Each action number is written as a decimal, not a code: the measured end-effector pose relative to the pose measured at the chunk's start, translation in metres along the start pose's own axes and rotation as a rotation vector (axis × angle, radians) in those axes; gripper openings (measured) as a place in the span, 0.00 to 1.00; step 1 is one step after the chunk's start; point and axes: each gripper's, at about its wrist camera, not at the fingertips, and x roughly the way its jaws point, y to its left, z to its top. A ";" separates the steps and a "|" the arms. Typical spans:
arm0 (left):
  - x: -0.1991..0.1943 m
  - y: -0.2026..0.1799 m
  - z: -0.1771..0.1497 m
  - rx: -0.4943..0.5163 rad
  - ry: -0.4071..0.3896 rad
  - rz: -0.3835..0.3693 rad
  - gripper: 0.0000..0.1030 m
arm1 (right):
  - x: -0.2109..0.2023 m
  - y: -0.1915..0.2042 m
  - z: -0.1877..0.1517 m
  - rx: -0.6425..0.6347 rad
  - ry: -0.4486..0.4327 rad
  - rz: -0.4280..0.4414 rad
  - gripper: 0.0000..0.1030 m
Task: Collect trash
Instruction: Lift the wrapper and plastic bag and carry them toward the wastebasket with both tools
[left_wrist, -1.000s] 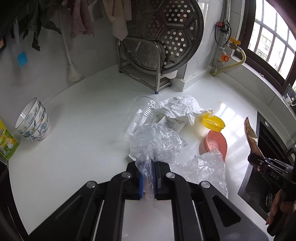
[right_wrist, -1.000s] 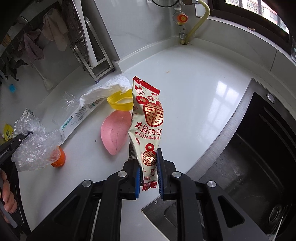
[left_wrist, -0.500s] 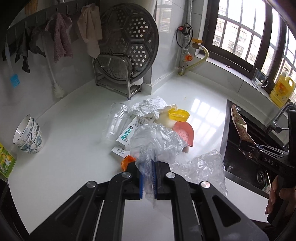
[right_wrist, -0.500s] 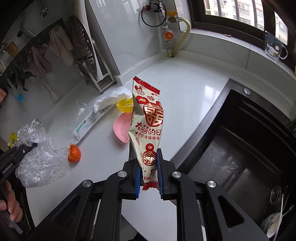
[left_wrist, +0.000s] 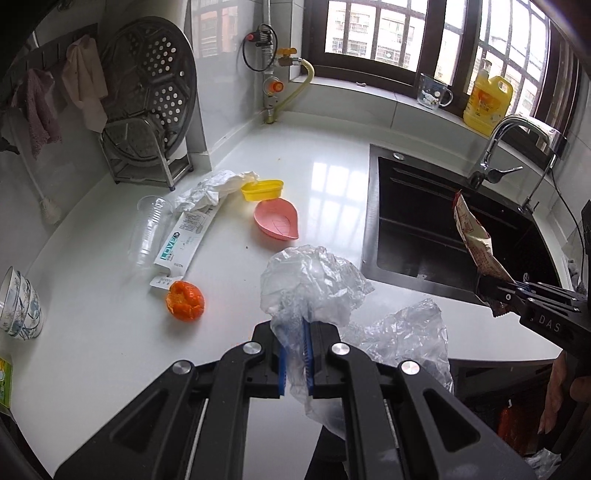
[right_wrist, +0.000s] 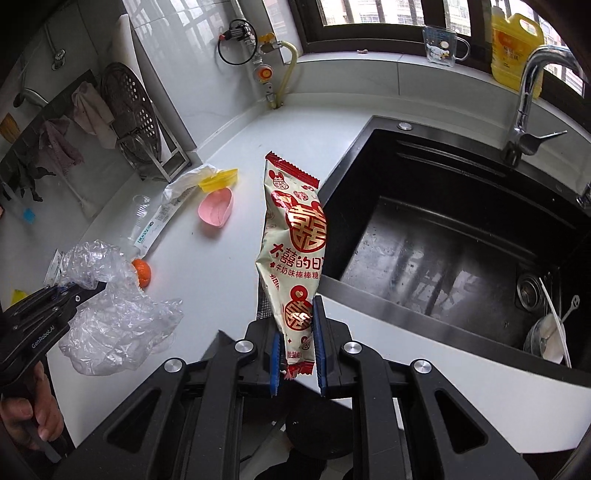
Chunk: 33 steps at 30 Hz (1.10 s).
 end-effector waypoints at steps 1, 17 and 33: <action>-0.002 -0.005 -0.002 0.004 0.001 -0.007 0.08 | -0.003 -0.003 -0.006 0.004 0.004 0.000 0.14; -0.043 -0.110 -0.073 -0.144 0.019 -0.024 0.08 | -0.092 -0.069 -0.095 -0.129 -0.018 0.079 0.14; -0.057 -0.159 -0.192 -0.223 0.130 0.143 0.08 | -0.062 -0.119 -0.204 -0.134 0.141 0.204 0.14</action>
